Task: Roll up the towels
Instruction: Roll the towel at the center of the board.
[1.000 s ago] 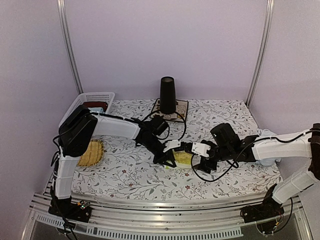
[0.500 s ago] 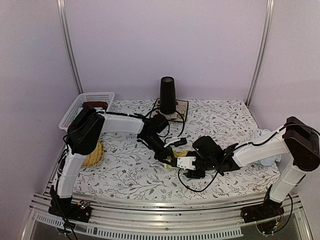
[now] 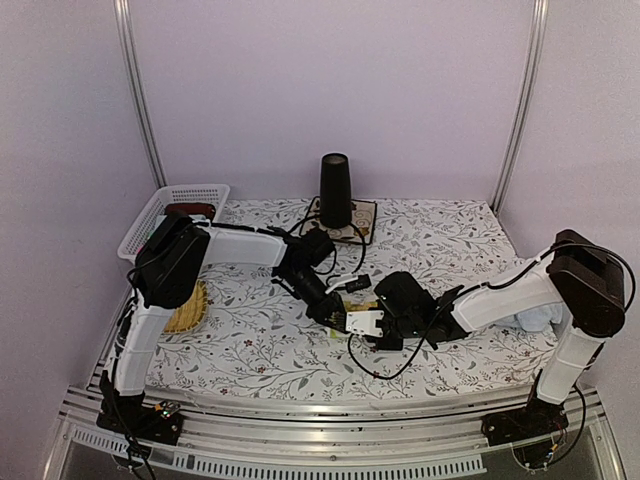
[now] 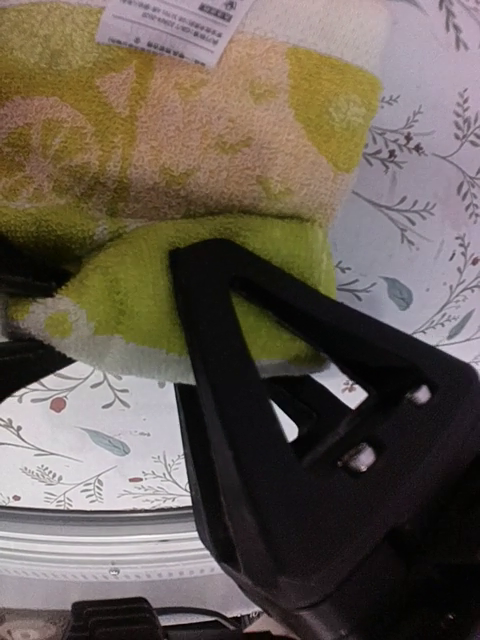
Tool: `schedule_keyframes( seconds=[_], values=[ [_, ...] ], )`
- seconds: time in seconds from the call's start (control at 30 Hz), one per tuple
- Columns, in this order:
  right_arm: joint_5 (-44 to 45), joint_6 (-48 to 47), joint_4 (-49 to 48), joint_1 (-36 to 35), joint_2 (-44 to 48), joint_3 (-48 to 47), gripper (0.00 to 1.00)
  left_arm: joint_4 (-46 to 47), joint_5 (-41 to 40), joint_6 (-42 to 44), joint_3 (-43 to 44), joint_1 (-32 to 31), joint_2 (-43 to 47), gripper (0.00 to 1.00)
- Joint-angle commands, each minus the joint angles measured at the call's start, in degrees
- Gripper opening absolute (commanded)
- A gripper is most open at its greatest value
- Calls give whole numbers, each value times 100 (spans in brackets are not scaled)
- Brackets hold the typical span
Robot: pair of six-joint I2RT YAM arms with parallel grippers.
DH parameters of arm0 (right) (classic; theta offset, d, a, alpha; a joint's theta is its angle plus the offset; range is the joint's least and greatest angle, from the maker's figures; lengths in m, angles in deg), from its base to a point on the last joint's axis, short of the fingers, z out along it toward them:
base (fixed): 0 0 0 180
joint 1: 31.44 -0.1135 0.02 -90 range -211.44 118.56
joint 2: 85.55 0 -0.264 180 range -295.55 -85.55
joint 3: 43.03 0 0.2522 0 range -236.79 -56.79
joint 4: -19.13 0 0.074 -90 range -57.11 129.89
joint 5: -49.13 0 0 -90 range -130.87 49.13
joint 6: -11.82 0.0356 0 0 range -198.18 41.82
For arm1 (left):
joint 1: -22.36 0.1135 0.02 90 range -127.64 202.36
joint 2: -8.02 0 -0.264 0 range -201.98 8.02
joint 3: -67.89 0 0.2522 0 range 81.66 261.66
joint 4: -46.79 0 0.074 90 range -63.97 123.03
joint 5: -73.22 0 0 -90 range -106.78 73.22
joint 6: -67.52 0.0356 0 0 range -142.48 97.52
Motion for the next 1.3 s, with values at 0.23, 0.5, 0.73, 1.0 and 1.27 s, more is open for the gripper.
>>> schedule_keyframes(
  seconds=[0.23,0.5,0.73,1.0,1.27],
  values=[
    [-458,360,529,-41,-103,-262,9,-51,-667,-51,-409,89,314,49],
    [-1166,900,1019,66,-191,-436,8,854,-1689,0,-1589,181,1601,64],
    [-1923,1444,1421,282,-288,-683,8,2724,-2702,32,-3715,200,3105,65],
    [-2817,1858,1945,540,-463,-1022,8,4863,-3213,847,-5435,-98,4185,66],
    [-3704,2026,2822,773,-892,-1701,10,5887,-3942,1674,-5802,-874,3869,66]
  ],
)
